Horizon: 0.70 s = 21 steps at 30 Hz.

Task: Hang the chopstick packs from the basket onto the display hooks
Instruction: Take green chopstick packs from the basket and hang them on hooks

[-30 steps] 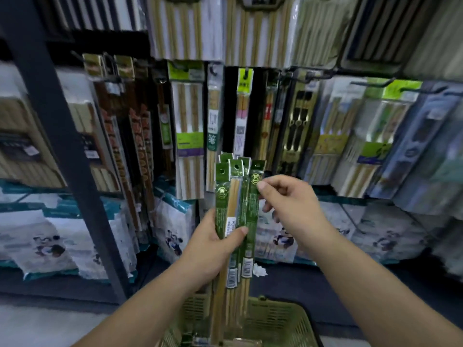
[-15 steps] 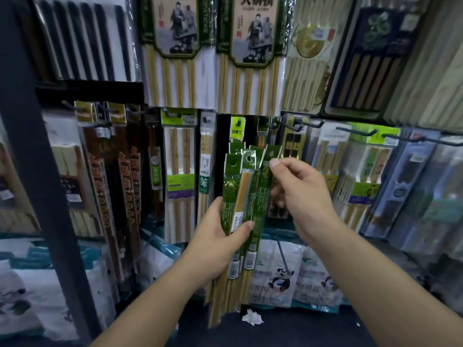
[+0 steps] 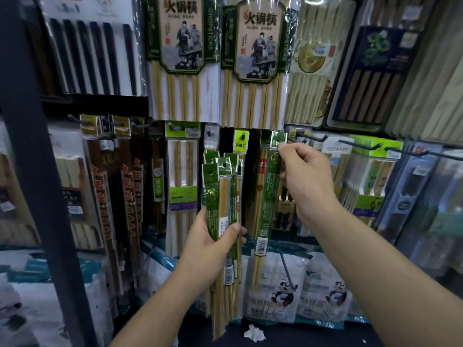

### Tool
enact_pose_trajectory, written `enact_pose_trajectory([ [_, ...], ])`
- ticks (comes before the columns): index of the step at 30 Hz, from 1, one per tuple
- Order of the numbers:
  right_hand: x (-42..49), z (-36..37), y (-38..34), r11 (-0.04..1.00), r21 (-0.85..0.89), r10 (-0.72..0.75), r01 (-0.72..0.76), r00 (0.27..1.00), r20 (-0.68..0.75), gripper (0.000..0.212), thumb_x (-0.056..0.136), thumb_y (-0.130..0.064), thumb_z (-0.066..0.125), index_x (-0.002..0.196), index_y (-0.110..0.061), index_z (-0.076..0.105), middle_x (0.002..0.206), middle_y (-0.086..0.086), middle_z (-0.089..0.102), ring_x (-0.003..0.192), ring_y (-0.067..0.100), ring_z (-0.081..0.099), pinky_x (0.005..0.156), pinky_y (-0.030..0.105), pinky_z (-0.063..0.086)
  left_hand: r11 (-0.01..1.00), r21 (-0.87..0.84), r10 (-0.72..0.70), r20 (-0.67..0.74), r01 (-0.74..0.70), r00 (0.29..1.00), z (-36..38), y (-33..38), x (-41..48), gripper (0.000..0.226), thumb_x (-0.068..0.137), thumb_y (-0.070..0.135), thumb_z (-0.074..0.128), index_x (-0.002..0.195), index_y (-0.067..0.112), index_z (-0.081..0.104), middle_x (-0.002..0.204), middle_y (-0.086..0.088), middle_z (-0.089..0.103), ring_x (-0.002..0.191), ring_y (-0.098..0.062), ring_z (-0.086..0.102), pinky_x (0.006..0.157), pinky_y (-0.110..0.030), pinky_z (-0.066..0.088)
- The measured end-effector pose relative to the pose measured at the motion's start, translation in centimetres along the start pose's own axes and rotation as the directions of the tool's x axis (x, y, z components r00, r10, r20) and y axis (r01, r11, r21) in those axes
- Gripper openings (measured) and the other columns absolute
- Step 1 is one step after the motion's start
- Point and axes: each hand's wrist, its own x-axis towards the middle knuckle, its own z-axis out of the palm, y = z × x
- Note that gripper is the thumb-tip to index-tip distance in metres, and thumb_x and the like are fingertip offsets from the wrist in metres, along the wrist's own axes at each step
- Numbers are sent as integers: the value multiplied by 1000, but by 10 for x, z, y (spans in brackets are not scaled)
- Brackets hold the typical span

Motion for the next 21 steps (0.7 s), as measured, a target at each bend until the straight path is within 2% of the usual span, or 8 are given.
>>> enact_pose_trajectory([
  [2, 4, 1, 1, 1000, 4, -5, 5, 1000, -8, 36, 101, -27, 59, 85, 5, 58, 71, 6, 38, 63, 17, 36, 71, 17, 46, 1000, 0, -15, -4, 15, 1000, -1, 2, -1, 104, 74, 56, 70, 158, 13, 28, 136, -7, 66, 133, -24, 57, 118, -47, 38],
  [4, 5, 2, 1, 1000, -5, -8, 8, 1000, -10, 39, 100, -27, 59, 85, 8, 55, 71, 6, 37, 63, 17, 36, 64, 13, 46, 999, 17, -29, 9, 29, 1000, -1, 3, -3, 94, 78, 52, 71, 155, 14, 32, 127, -5, 72, 121, -23, 66, 113, -49, 44],
  [7, 7, 3, 4, 999, -29, -21, 21, 1000, -22, 40, 100, -28, 59, 82, 8, 53, 69, 7, 36, 62, 17, 36, 56, 8, 44, 999, 46, -9, 18, 8, 1000, -2, 1, -4, 66, 95, 31, 69, 149, 10, 38, 105, 5, 79, 101, -13, 74, 102, -36, 49],
  [10, 10, 6, 9, 999, -40, -3, 1, 999, -45, 39, 100, -27, 59, 77, 4, 54, 60, 3, 34, 56, 16, 33, 62, 17, 46, 998, 58, -23, 8, 23, 1000, -1, 4, -5, 61, 97, 29, 69, 147, 9, 40, 108, 4, 78, 105, -9, 72, 101, -27, 51],
  [12, 12, 9, 14, 998, -54, 10, -14, 997, -72, 41, 101, -28, 59, 67, -4, 53, 51, -7, 31, 50, 13, 31, 62, 11, 46, 999, 50, -9, 26, 8, 1000, -1, 5, -5, 56, 99, 24, 66, 146, 8, 41, 101, 5, 80, 94, -8, 75, 92, -20, 53],
  [15, 19, 16, 20, 996, -91, 6, -16, 993, -115, 41, 101, -30, 59, 68, -7, 60, 45, -13, 34, 47, 8, 36, 53, 5, 42, 999, -19, -35, 47, 36, 998, 2, 3, -5, 71, 100, 25, 65, 155, 4, 26, 99, 7, 80, 91, -10, 76, 109, -40, 45],
  [19, 23, 22, 26, 992, -120, 13, -25, 995, -99, 49, 103, -35, 57, 53, -32, 59, 42, -16, 34, 42, 3, 34, 52, 20, 36, 999, -33, -14, 55, 15, 998, 0, -2, -4, 41, 99, 24, 66, 136, 19, 50, 102, 4, 80, 91, -15, 77, 86, -36, 60],
  [21, 20, 21, 31, 993, -108, 29, -42, 992, -125, 43, 101, -39, 58, 59, -33, 59, 49, -16, 43, 46, 2, 42, 59, 24, 37, 998, -64, -15, 50, 18, 999, 0, -4, -4, 32, 99, 21, 67, 128, 23, 54, 102, 1, 80, 90, -18, 77, 77, -32, 62],
])
